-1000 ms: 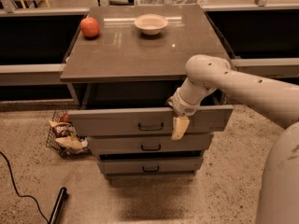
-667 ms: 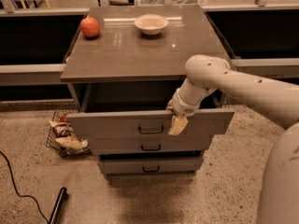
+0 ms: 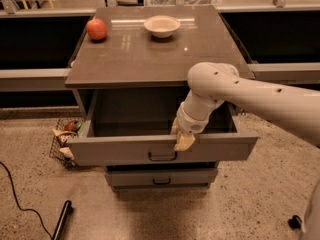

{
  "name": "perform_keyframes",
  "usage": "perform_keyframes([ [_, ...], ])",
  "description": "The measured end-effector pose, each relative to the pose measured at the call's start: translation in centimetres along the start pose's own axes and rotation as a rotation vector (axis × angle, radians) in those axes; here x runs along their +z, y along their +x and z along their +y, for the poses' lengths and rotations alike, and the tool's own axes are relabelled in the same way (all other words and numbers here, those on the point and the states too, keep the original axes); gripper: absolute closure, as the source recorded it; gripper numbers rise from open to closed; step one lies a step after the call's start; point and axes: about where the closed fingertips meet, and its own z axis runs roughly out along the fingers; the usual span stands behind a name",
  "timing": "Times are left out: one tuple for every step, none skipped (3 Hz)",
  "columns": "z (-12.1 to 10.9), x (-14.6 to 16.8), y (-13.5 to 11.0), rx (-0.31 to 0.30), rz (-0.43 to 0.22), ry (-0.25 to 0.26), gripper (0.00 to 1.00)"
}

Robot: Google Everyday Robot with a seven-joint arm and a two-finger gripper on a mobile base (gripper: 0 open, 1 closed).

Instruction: Open top drawer

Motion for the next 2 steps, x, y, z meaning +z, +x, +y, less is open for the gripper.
perform_keyframes([
  [2.9,0.43,-1.25,0.003,-0.01,-0.031,1.0],
  [2.93,0.36,-1.07,0.003,-0.01,-0.031,1.0],
])
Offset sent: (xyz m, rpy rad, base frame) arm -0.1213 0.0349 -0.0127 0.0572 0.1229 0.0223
